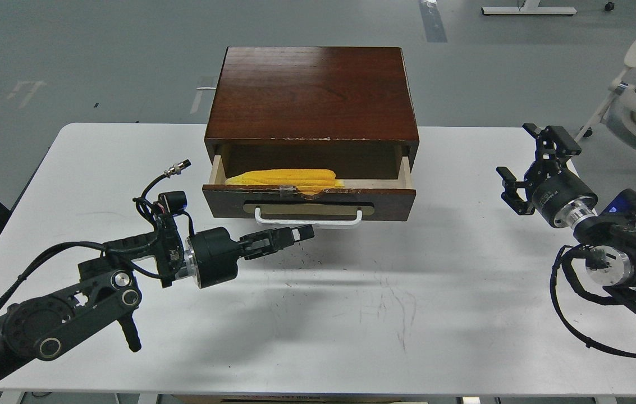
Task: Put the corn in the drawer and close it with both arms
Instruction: 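Push the drawer front with the left gripper into the box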
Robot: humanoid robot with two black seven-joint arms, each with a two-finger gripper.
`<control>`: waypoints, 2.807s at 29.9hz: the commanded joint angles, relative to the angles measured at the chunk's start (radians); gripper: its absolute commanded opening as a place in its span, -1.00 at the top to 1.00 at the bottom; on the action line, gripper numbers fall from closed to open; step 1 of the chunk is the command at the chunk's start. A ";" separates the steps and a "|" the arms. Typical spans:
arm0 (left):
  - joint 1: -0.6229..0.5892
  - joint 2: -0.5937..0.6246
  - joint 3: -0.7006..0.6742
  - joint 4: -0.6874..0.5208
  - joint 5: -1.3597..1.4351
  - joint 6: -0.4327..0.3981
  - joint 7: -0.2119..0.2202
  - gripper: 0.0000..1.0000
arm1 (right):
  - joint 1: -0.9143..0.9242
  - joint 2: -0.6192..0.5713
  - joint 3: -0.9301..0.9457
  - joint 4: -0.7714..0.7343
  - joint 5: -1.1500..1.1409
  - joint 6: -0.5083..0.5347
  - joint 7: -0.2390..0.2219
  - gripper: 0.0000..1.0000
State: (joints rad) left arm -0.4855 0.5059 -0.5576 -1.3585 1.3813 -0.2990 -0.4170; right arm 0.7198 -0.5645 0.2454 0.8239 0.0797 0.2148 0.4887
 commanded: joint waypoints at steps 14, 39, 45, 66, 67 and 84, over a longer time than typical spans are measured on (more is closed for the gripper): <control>-0.050 -0.076 -0.024 0.102 -0.011 -0.002 0.011 1.00 | -0.010 0.000 0.002 0.003 0.000 -0.002 0.000 -1.00; -0.127 -0.107 -0.025 0.225 -0.060 -0.003 0.012 1.00 | -0.019 0.000 0.002 0.009 0.000 -0.002 0.000 -1.00; -0.139 -0.119 -0.025 0.257 -0.062 -0.002 0.006 1.00 | -0.020 -0.002 0.002 0.011 0.000 -0.002 0.000 -1.00; -0.191 -0.152 -0.025 0.351 -0.082 0.003 -0.003 1.00 | -0.033 -0.003 0.003 0.012 0.000 -0.002 0.000 -1.00; -0.194 -0.152 -0.025 0.354 -0.082 0.003 -0.005 1.00 | -0.033 -0.003 0.003 0.012 0.000 -0.002 0.000 -1.00; -0.209 -0.133 -0.018 0.311 -0.182 -0.052 -0.023 1.00 | -0.033 -0.011 0.006 0.014 0.000 -0.002 0.000 -1.00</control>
State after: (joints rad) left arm -0.6926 0.3522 -0.5755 -1.0035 1.2525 -0.3025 -0.4385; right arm 0.6872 -0.5716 0.2510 0.8377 0.0798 0.2132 0.4887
